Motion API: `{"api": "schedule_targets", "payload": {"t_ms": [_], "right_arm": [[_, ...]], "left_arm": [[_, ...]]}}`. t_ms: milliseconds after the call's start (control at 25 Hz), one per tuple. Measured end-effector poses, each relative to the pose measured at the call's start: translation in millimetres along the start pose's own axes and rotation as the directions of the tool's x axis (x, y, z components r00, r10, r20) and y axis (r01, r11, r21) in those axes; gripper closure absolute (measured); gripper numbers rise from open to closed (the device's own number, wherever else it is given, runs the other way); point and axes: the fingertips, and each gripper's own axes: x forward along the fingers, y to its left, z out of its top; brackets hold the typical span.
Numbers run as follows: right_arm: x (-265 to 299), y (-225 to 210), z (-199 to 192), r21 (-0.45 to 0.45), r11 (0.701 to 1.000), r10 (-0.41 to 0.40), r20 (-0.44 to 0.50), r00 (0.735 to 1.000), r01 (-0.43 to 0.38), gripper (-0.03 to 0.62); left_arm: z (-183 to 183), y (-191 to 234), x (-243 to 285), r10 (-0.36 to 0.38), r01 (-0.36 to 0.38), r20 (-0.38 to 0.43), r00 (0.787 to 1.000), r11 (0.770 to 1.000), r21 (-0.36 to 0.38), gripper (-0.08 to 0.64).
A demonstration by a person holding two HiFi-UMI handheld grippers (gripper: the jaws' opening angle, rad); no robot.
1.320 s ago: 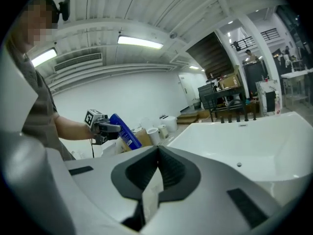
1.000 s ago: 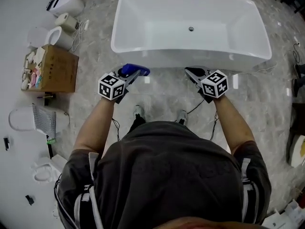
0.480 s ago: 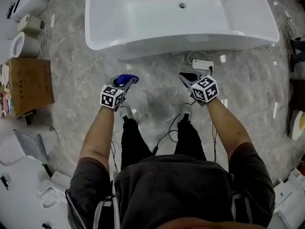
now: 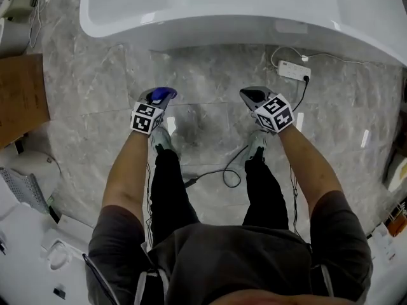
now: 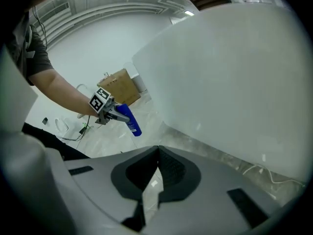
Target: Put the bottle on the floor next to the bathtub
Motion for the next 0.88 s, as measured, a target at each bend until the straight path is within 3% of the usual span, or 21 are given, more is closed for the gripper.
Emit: {"api": "schedule_targets", "payload": {"t_ms": [320,560,720,880], "right_arm": [[88,-26,-72,-0.028,0.998,0.051,-0.097,0.994,-0.053,0.6],[126,-35,-94,-0.046,0.996,0.075,-0.13,0.989,-0.082,0.6],[141,-33,-98,-0.062,0.993,0.089,-0.148,0.985,-0.099,0.6],[151,-28,-94,-0.05,0.993,0.102,-0.133,0.986,-0.11,0.6]], "left_arm": [[-38,35,101,-0.028,0.035,-0.058,0.998,0.991,0.125,0.42],[-50,50,154,-0.049,0.072,-0.097,0.994,0.966,0.248,0.42],[-52,46,177,-0.083,0.114,-0.108,0.991,0.937,0.329,0.419],[-59,41,195,-0.096,0.149,-0.142,0.985,0.889,0.433,0.419]]}}
